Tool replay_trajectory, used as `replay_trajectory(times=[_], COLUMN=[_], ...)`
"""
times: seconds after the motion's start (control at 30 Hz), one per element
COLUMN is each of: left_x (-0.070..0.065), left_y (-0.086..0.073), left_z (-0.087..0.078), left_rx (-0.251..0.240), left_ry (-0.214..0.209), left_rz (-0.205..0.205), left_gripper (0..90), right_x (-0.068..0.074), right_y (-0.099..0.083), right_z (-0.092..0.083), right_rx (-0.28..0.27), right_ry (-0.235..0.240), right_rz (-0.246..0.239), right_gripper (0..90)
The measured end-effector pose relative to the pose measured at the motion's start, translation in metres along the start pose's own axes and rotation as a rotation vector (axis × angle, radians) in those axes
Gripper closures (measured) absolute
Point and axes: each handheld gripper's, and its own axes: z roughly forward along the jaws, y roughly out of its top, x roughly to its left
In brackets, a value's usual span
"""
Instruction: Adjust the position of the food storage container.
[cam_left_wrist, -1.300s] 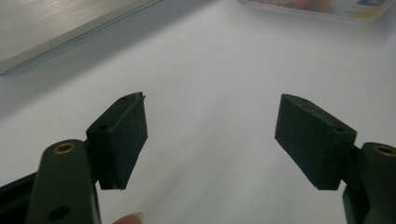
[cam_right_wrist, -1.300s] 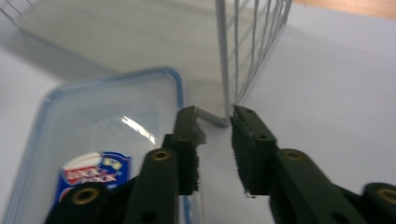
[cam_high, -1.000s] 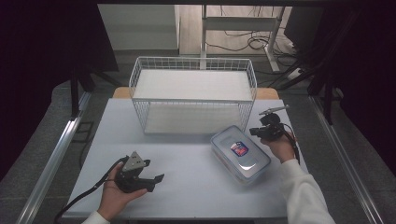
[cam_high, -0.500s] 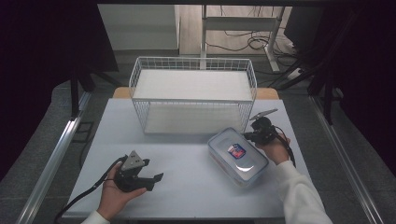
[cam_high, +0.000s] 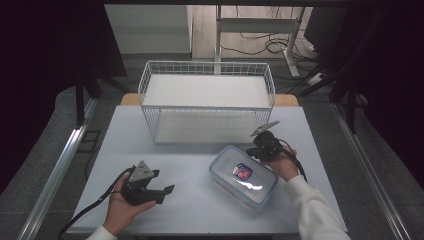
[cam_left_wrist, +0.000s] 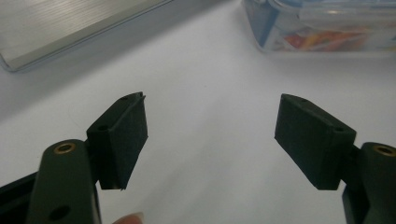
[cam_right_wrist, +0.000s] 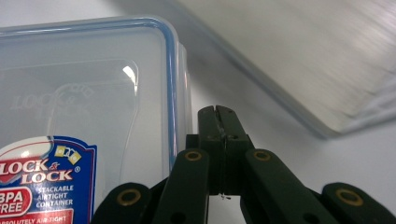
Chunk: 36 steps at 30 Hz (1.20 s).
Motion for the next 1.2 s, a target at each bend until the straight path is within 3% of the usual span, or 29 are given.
replay_trajectory(times=[0.23,0.33,0.4,0.43,0.6,0.7,0.87,0.93,1.0,1.03,1.13,1.2], left_x=[0.004,0.005,0.005,0.005,0.006,0.006,0.009,0.012,0.015,0.015,0.015,0.014], left_y=[-0.001,-0.001,-0.001,-0.001,-0.001,-0.002,-0.002,-0.004,-0.004,-0.004,-0.004,-0.004], left_z=[0.000,0.000,0.000,-0.001,-0.001,-0.002,-0.002,-0.003,-0.005,-0.005,-0.006,-0.005], left_rx=[-0.008,-0.006,-0.007,-0.007,-0.005,-0.003,0.004,-0.001,-0.014,-0.014,-0.022,-0.015], left_ry=[0.007,0.011,0.012,0.011,0.015,0.022,0.028,0.017,0.002,0.002,-0.005,-0.010], left_rz=[-0.021,-0.020,-0.020,-0.019,-0.016,-0.016,-0.019,-0.048,-0.076,-0.076,-0.091,-0.092], left_gripper=[25.5,25.4,25.4,25.4,25.0,24.9,24.9,25.0,25.0,25.1,25.1,25.0], right_x=[0.024,0.044,0.049,0.058,0.066,0.060,0.044,0.038,0.031,0.031,0.026,0.031], right_y=[0.011,0.019,0.021,0.023,0.025,0.022,-0.002,-0.019,-0.040,-0.040,-0.074,-0.104], right_z=[0.008,0.012,0.013,0.016,0.016,0.002,-0.041,-0.058,-0.072,-0.072,-0.087,-0.091], right_rx=[0.016,0.017,0.024,0.031,0.032,-0.006,-0.100,-0.136,-0.164,-0.164,-0.164,-0.135], right_ry=[0.043,0.101,0.108,0.118,0.124,0.099,0.038,0.003,-0.023,-0.023,-0.047,-0.029], right_rz=[-0.080,-0.135,-0.147,-0.181,-0.213,-0.182,-0.071,-0.033,0.037,0.037,0.119,0.189], right_gripper=[89.2,89.2,89.2,89.2,89.1,89.1,89.1,89.1,89.1,89.1,89.1,89.1])
